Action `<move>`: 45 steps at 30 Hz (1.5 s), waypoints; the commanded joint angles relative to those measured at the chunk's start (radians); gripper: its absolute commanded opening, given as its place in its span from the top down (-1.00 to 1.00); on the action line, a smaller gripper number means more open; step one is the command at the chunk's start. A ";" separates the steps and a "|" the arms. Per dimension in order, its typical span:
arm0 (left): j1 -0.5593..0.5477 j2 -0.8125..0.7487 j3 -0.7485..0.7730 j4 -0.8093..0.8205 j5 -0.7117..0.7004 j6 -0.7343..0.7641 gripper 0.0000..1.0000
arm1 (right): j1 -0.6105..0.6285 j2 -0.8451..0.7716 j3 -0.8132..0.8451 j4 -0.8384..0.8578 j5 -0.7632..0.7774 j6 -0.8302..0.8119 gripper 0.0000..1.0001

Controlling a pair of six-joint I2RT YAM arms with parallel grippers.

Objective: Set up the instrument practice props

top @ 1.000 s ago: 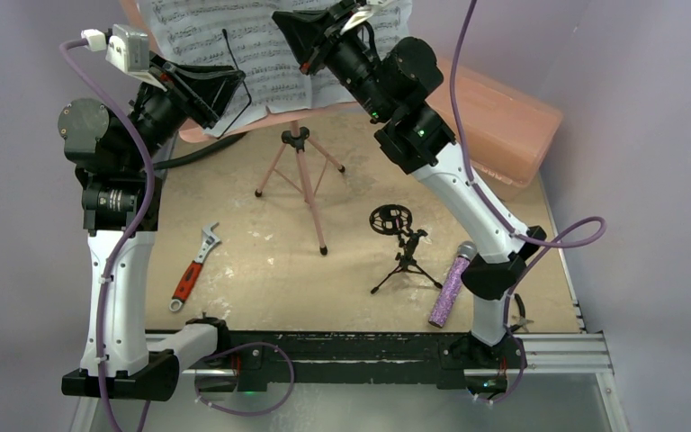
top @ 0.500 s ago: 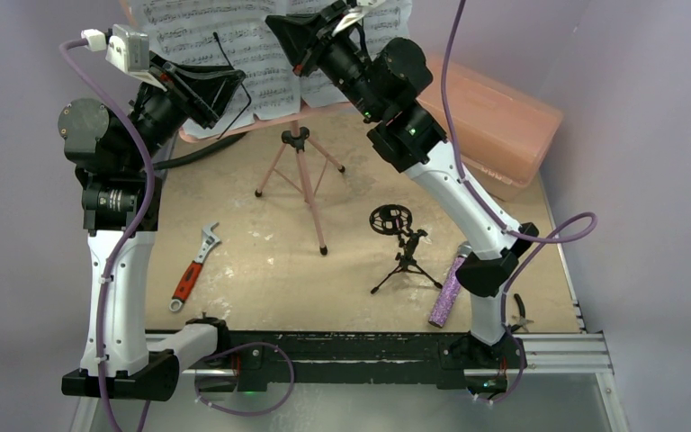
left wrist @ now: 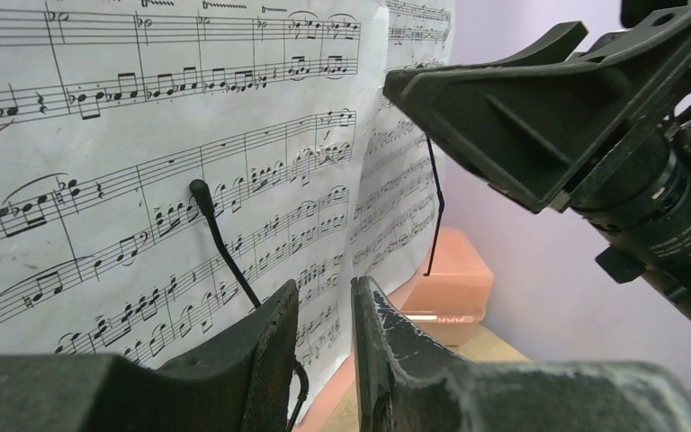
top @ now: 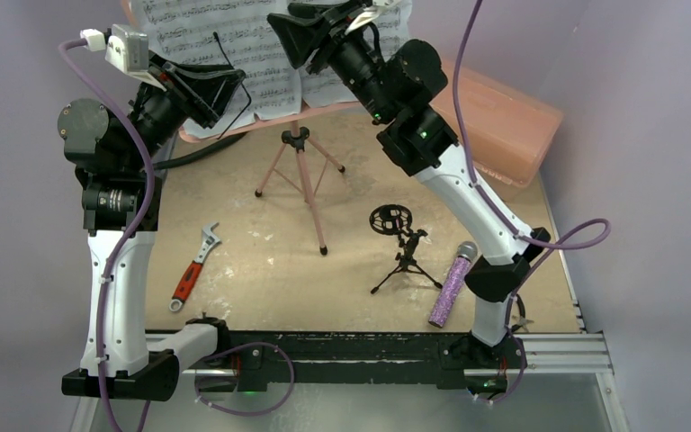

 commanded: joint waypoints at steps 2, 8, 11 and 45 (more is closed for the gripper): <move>-0.006 -0.009 -0.009 0.071 0.006 -0.018 0.27 | 0.005 -0.110 -0.058 0.094 0.048 -0.029 -0.04; -0.006 -0.034 -0.042 0.151 -0.013 -0.046 -0.27 | 0.005 -0.197 -0.176 0.149 0.048 -0.051 -0.17; -0.005 -0.047 -0.062 0.202 -0.013 -0.063 -0.44 | 0.005 -0.252 -0.258 0.173 0.029 -0.076 -0.29; -0.053 0.050 -0.053 0.579 0.129 -0.321 -0.95 | 0.004 -0.748 -0.966 0.007 0.079 -0.143 -0.87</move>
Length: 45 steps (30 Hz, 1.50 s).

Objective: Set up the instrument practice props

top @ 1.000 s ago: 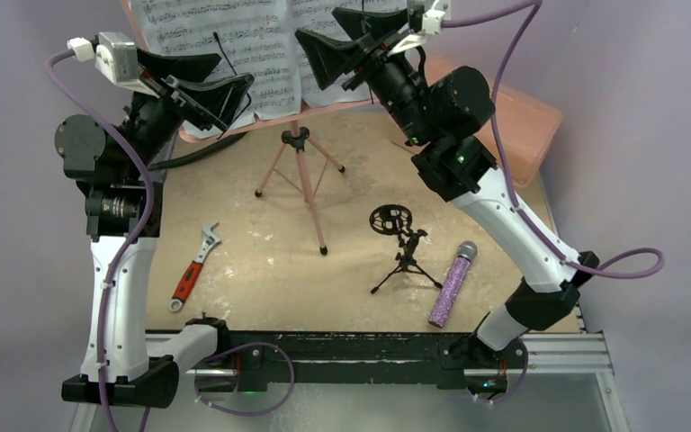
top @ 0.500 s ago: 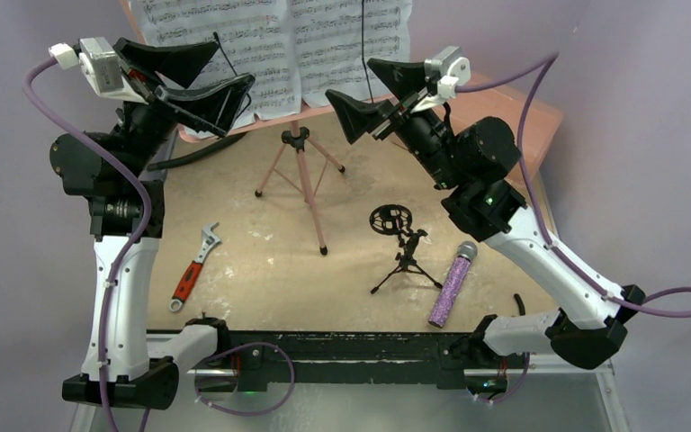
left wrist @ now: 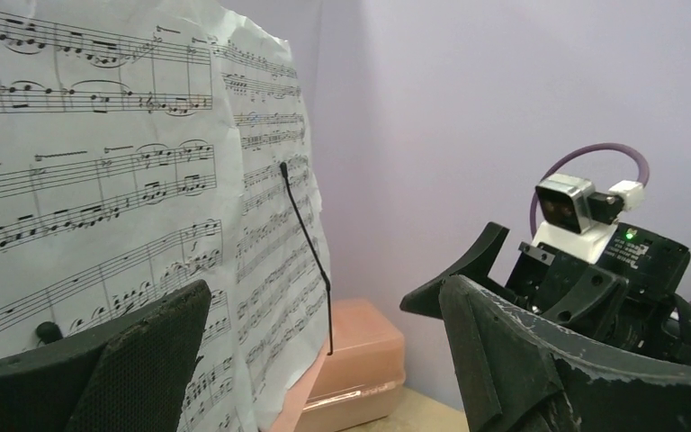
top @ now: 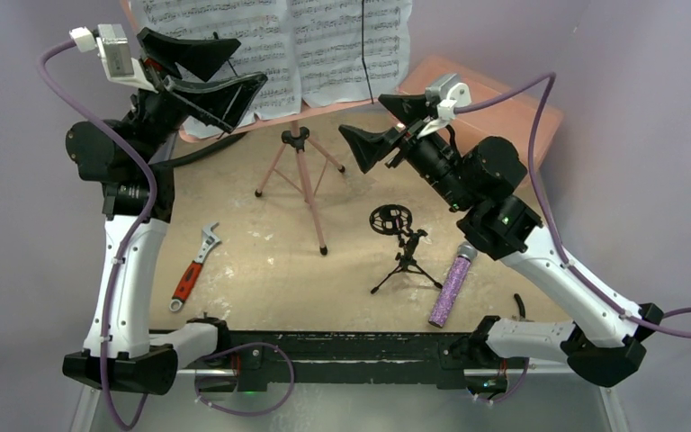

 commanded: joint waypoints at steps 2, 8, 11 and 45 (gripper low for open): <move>-0.056 0.043 0.074 0.025 0.015 -0.004 -0.95 | 0.004 -0.039 -0.038 -0.046 0.022 0.050 -0.88; -0.235 0.110 0.195 -0.206 -0.052 0.223 -0.99 | 0.003 -0.068 -0.094 -0.063 0.057 0.092 -0.89; -0.336 0.148 0.259 -0.334 -0.096 0.329 -0.99 | 0.002 -0.072 -0.106 -0.092 0.079 0.105 -0.89; -0.963 0.165 -0.113 -0.659 -0.453 0.523 -0.99 | -0.351 -0.177 -0.550 -0.498 -0.128 0.491 -0.83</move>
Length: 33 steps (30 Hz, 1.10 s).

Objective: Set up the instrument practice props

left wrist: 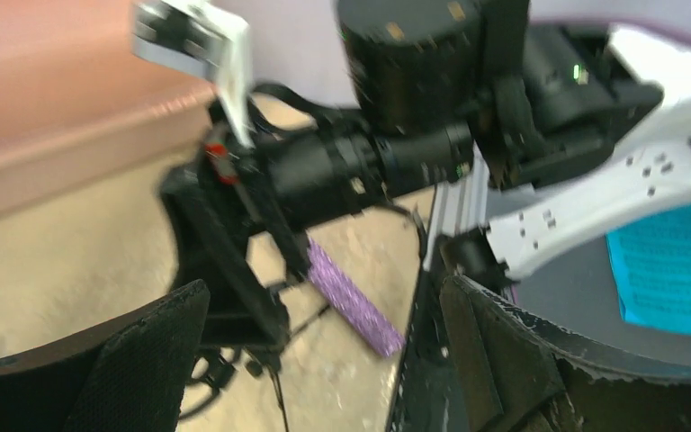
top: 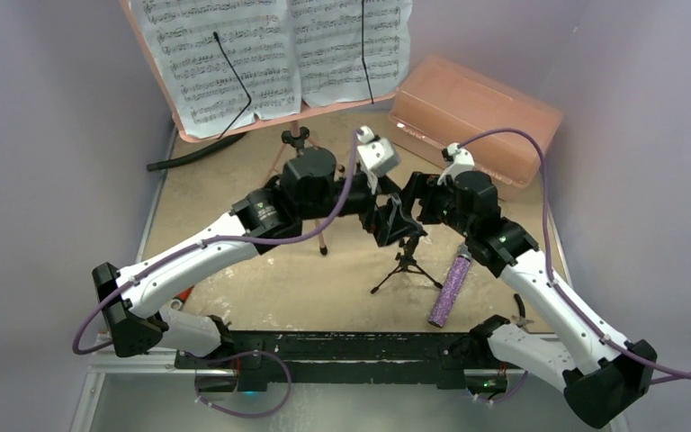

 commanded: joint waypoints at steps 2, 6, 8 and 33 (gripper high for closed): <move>-0.071 -0.075 -0.127 0.010 -0.090 -0.043 -0.99 | -0.009 0.040 -0.031 -0.112 -0.059 -0.015 -0.83; -0.090 -0.113 -0.237 -0.003 -0.205 -0.077 -0.99 | -0.020 0.076 -0.027 -0.135 -0.095 -0.025 -0.83; -0.090 -0.124 -0.273 -0.028 -0.272 -0.105 -0.99 | -0.026 0.094 -0.021 -0.155 -0.109 -0.031 -0.83; -0.087 -0.066 -0.347 -0.088 -0.627 -0.329 -0.99 | -0.052 0.378 0.233 -0.195 -0.409 -0.372 -0.19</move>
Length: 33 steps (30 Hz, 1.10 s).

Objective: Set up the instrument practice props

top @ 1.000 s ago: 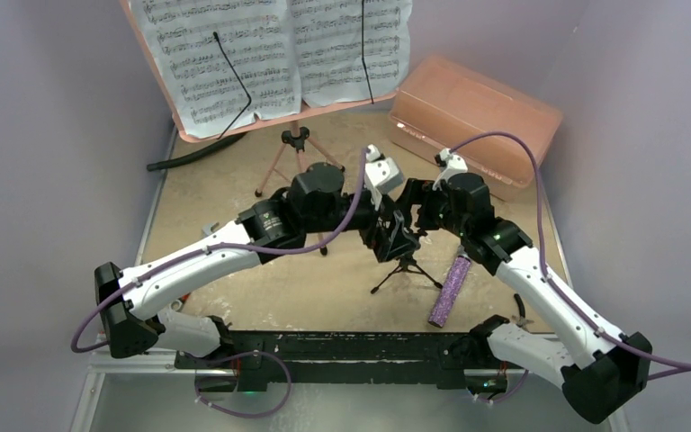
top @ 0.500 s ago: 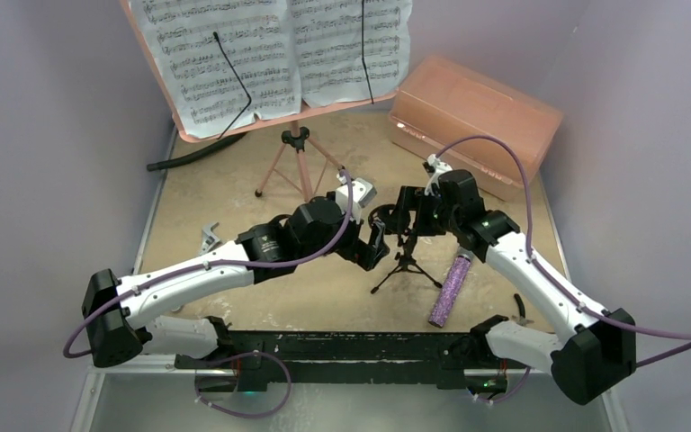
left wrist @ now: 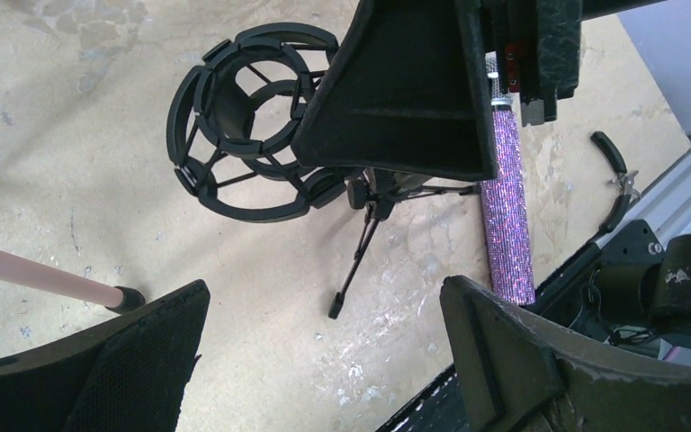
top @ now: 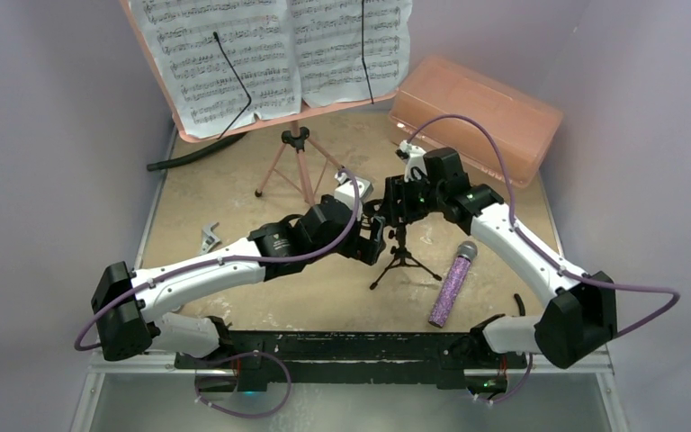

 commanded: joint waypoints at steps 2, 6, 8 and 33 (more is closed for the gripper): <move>0.000 -0.010 0.055 0.018 -0.066 -0.015 -0.99 | -0.003 0.054 0.109 -0.031 -0.118 -0.185 -0.15; 0.001 -0.009 0.059 0.022 -0.077 -0.010 -0.99 | -0.003 0.075 0.152 -0.036 -0.194 -0.250 -0.10; 0.001 -0.011 0.063 0.019 -0.088 -0.013 -0.99 | -0.003 0.073 0.166 -0.039 -0.250 -0.289 -0.10; 0.187 -0.066 0.011 0.059 0.002 -0.261 -0.99 | -0.003 -0.106 0.141 -0.092 -0.105 -0.204 -0.81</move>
